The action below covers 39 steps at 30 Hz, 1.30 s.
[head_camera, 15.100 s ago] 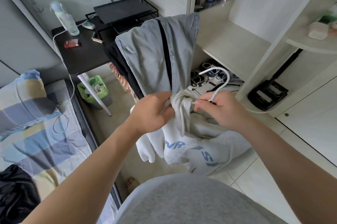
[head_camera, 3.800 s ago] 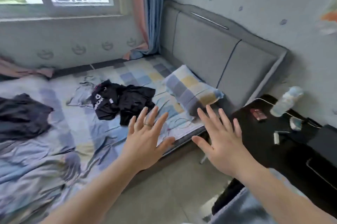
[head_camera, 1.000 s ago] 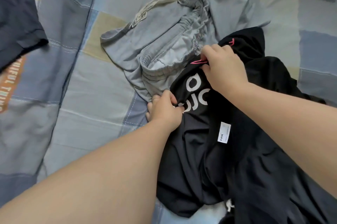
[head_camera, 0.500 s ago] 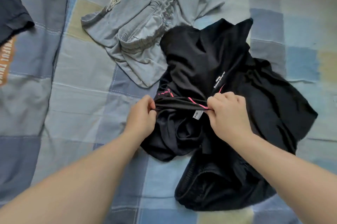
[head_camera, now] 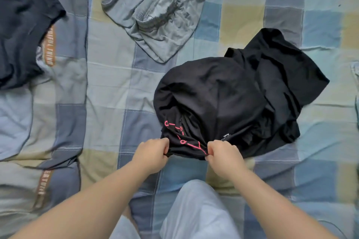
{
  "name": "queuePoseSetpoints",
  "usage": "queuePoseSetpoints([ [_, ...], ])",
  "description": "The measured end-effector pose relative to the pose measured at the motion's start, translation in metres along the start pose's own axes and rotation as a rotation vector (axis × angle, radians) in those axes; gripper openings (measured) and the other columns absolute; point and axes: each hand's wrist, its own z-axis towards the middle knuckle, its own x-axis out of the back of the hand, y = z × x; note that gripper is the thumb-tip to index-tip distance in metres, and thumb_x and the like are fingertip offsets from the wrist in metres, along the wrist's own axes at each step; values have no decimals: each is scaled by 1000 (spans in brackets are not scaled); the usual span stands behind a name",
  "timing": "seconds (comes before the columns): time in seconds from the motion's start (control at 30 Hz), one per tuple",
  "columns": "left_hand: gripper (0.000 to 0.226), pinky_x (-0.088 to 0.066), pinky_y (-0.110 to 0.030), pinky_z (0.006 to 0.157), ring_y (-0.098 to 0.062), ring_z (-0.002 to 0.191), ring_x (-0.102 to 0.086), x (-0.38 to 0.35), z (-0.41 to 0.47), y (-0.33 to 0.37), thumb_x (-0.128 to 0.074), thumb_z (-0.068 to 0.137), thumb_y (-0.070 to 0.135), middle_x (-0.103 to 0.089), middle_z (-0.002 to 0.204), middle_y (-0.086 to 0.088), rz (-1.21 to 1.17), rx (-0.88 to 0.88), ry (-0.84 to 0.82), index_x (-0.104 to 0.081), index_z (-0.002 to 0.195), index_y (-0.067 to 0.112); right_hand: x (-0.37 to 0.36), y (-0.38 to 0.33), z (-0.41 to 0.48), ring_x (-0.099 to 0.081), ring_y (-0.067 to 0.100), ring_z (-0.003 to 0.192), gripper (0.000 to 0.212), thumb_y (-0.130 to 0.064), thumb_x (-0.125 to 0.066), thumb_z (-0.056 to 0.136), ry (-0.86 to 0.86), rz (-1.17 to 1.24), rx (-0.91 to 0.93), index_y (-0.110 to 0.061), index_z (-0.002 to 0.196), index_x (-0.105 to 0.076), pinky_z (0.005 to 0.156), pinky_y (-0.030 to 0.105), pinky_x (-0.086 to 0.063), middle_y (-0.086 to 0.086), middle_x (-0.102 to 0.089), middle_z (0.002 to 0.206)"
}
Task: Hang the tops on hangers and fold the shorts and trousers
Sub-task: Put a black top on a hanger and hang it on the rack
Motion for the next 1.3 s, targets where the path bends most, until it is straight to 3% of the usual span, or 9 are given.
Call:
queuePoseSetpoints([
  [0.1, 18, -40, -35, 79, -18, 92, -54, 17, 9, 9, -61, 86, 44, -52, 86, 13, -87, -60, 55, -54, 82, 28, 27, -2, 6, -61, 24, 99, 24, -45, -57, 95, -4, 103, -15, -23, 83, -57, 78, 34, -43, -5, -67, 95],
  [0.2, 27, -46, -39, 83, -19, 93, -56, 41, 33, 20, -61, 91, 48, -56, 88, 7, -378, -52, 345, -61, 80, 24, 64, -13, 24, -60, 26, 90, 31, -49, -59, 92, 296, 170, 48, -19, 81, -60, 69, 34, -43, -5, -65, 85],
  [0.33, 41, -38, -43, 103, -31, 122, -46, 87, 85, 31, -66, 90, 38, -54, 128, -6, -461, 124, 668, -53, 124, 18, 123, -34, 67, -54, 28, 97, 16, -30, -63, 94, 665, 258, 250, -15, 100, -62, 79, 42, -46, 2, -62, 100],
  [0.47, 91, -32, -40, 115, -26, 141, -34, 126, 125, 44, -78, 82, 29, -39, 154, -4, -718, 134, 522, -25, 155, 21, 151, -51, 113, -38, 30, 131, 47, -21, -59, 97, 505, 192, 246, -24, 143, -45, 101, 47, -42, 2, -46, 143],
  [0.6, 39, -48, -32, 97, -19, 113, -62, 125, 118, 60, -66, 85, 6, -69, 119, 1, -617, -78, 481, -64, 122, 18, 144, -56, 121, -14, 28, 149, 81, -3, -51, 92, 358, 79, 296, -40, 157, -20, 112, 50, -27, -1, -16, 165],
  [0.8, 29, -44, -37, 74, -23, 90, -61, 79, 12, 77, -51, 81, -2, -67, 94, 6, -351, -358, 479, -68, 84, 21, 100, -26, 49, -7, 23, 153, 57, 2, -56, 82, 301, 30, 294, -33, 128, -60, 118, 46, -13, -5, -19, 166],
  [1.07, 47, -47, -40, 69, -28, 84, -59, 70, -148, 36, -49, 85, 3, -64, 105, 10, -380, -222, 293, -41, 117, 36, 85, -65, -114, -41, 24, 137, 24, -19, -77, 76, 370, -65, 177, -14, 94, -62, 109, 43, -25, -3, -56, 137],
  [1.17, 40, -49, -41, 75, -29, 95, -61, 88, -180, -7, -53, 85, 4, -63, 111, 7, -319, -192, 265, -49, 114, 31, 82, -103, -161, -52, 28, 122, 23, -11, -76, 71, 505, -36, 189, -10, 89, -62, 100, 43, -31, 1, -63, 123],
  [1.3, 34, -33, -31, 57, -28, 93, -60, 114, -208, -58, -51, 85, 4, -67, 104, 4, -121, -148, 237, -60, 104, 31, 79, -151, -206, -60, 34, 101, 11, -8, -67, 65, 713, 44, 257, -8, 75, -61, 87, 42, -35, 2, -69, 104],
])
